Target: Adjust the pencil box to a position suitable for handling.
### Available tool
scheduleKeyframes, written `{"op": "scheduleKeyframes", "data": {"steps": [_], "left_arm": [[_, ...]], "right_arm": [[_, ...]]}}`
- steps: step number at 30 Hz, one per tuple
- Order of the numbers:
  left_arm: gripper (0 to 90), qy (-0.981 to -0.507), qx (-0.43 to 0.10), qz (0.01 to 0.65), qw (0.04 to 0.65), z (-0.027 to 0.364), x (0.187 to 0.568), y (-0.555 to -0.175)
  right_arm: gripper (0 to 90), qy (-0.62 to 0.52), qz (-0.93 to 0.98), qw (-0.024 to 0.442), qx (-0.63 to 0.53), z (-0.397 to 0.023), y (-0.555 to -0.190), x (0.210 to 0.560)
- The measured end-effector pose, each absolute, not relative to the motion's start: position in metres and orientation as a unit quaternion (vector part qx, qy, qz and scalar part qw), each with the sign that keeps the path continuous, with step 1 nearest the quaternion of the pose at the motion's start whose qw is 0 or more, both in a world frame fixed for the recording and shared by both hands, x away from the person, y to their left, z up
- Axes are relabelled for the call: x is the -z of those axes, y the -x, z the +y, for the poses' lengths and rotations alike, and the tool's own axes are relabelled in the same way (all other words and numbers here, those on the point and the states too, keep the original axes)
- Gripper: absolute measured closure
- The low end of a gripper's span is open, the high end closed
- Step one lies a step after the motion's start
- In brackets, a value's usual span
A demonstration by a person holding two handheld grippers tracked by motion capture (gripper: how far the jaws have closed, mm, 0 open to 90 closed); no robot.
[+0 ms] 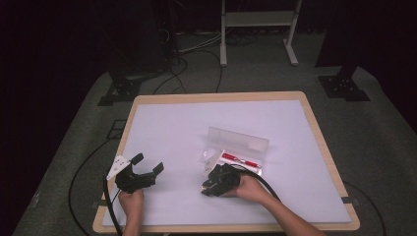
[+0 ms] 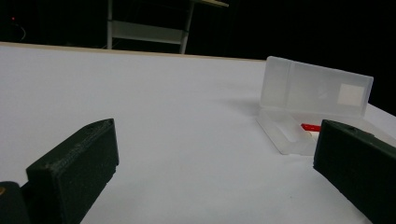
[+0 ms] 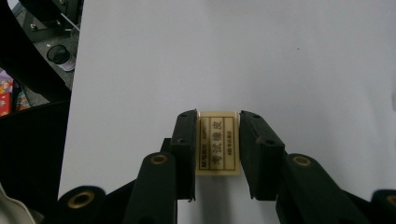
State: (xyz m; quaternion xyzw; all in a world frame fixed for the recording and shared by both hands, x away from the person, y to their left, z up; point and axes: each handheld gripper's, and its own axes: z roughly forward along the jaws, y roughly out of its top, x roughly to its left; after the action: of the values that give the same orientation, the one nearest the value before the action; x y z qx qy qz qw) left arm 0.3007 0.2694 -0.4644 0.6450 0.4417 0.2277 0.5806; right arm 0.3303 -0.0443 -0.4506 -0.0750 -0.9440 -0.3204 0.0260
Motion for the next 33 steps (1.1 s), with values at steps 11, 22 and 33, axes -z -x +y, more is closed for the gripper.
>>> {"op": "scheduleKeyframes", "data": {"steps": [11, 22, 33], "left_arm": [[0.0, -0.644, -0.227, 0.442, 0.581, 0.269, 0.464, -0.301], [0.0, -0.644, -0.228, 0.442, 0.582, 0.27, 0.464, -0.301], [0.0, -0.644, -0.228, 0.44, 0.582, 0.27, 0.465, -0.3]], "right_arm": [[67.5, 0.072, -0.945, 0.012, 0.319, -0.043, -0.335, 0.439], [67.5, 0.075, -0.943, 0.004, 0.324, -0.043, -0.343, 0.431], [67.5, 0.087, -0.94, -0.007, 0.33, -0.046, -0.353, 0.422]]}}
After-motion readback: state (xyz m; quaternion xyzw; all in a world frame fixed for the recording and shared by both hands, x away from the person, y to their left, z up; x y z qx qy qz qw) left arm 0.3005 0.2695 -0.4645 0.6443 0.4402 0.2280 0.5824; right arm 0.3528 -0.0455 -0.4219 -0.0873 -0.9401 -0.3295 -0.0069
